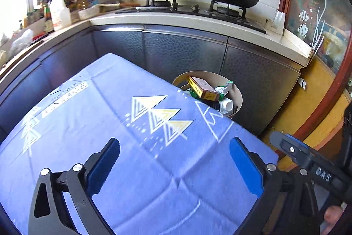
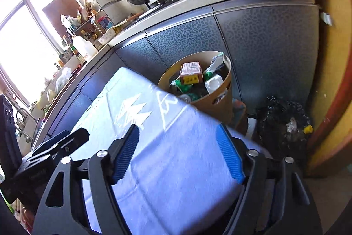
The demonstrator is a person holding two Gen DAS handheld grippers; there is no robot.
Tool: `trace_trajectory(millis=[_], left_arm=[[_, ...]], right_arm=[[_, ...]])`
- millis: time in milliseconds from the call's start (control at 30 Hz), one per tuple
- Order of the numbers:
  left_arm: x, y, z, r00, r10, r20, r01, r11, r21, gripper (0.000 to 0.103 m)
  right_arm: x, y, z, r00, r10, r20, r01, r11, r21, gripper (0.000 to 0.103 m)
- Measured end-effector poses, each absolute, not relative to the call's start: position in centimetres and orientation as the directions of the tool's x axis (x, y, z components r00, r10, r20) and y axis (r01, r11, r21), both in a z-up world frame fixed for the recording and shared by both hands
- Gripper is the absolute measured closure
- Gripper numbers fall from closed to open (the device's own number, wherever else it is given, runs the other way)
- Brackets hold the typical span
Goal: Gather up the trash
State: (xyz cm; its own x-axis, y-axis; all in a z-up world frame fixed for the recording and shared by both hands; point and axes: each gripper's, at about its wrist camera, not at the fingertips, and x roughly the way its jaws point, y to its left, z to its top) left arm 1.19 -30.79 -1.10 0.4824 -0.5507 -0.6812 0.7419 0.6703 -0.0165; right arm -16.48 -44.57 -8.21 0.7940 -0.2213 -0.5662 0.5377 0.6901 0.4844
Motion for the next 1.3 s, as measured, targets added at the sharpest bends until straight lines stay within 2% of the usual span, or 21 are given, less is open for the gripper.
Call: trace_trajectory(millis=[400,600,1100,1300], left_arm=[[-2.7,-24.2,0.6,0.539,-0.57,-0.62,0.71,0.704,-0.03,0.004],[-4.2,-21.8,1.5,0.581,-0.576,-0.574,0.692,0.722,-0.024,0.004],[-7.1,-19.6,3.6,0.67,-0.557,-0.491,0.65,0.759,0.026,0.004],[-7.6,-19.6,3.8,0.681,-0.544,-0.49,0.642,0.765,0.044,0.004]], right_arm=[[-20.2,-36.9,-6.5,0.797,-0.218,-0.563,0.52,0.722,0.456,0.011],[-21.8,-34.8,-5.8,0.788,-0.234,-0.57,0.535,0.718,0.445,0.007],[-23.5,-32.7,-5.4,0.787,-0.247,-0.566,0.533,0.734,0.421,0.006],[-23.6,-32.6,-5.4,0.791,-0.249,-0.559,0.532,0.732,0.425,0.006]])
